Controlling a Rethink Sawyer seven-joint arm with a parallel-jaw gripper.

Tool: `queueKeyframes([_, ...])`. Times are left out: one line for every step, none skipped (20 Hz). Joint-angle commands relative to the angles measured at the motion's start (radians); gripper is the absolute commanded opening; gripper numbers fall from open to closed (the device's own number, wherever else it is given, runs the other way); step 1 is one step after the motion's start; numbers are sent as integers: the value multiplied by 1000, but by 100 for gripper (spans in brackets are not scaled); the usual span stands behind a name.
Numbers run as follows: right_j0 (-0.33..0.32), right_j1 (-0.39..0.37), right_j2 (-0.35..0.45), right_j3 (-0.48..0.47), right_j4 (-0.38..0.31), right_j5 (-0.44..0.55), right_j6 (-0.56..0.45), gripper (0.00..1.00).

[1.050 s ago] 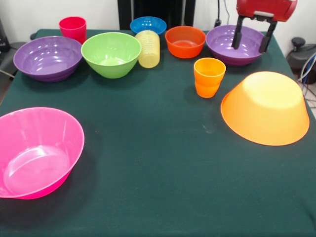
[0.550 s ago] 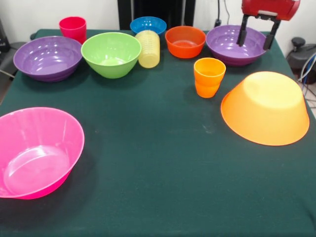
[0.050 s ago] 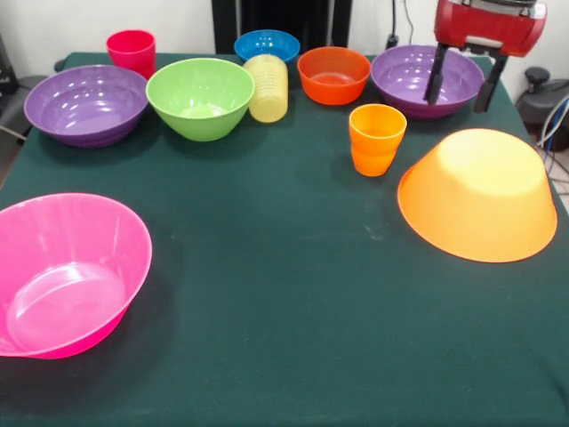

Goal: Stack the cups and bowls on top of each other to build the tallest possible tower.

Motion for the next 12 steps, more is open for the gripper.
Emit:
queueKeyframes([-31, 64, 57, -183, -57, -25, 1, 100])
queueKeyframes([-38, 65, 66, -196, -54, 1, -11, 100])
queueKeyframes([-41, 69, 69, -214, -52, 22, -17, 100])
queueKeyframes([-40, 70, 67, -230, -51, 43, -20, 100])
queueKeyframes([-40, 72, 65, -247, -51, 64, -23, 100])
queueKeyframes([-42, 69, 69, -254, -44, 84, -23, 100])
queueKeyframes([-51, 67, 83, -264, -34, 108, -29, 100])
queueKeyframes([-57, 64, 93, -270, -29, 129, -38, 100])
queueKeyframes([-65, 60, 104, -275, -21, 156, -45, 100])
queueKeyframes([-69, 56, 108, -284, -20, 173, -51, 100])
queueKeyframes([-72, 52, 112, -292, -18, 189, -57, 100])
queueKeyframes([-76, 51, 116, -300, -18, 200, -62, 100])
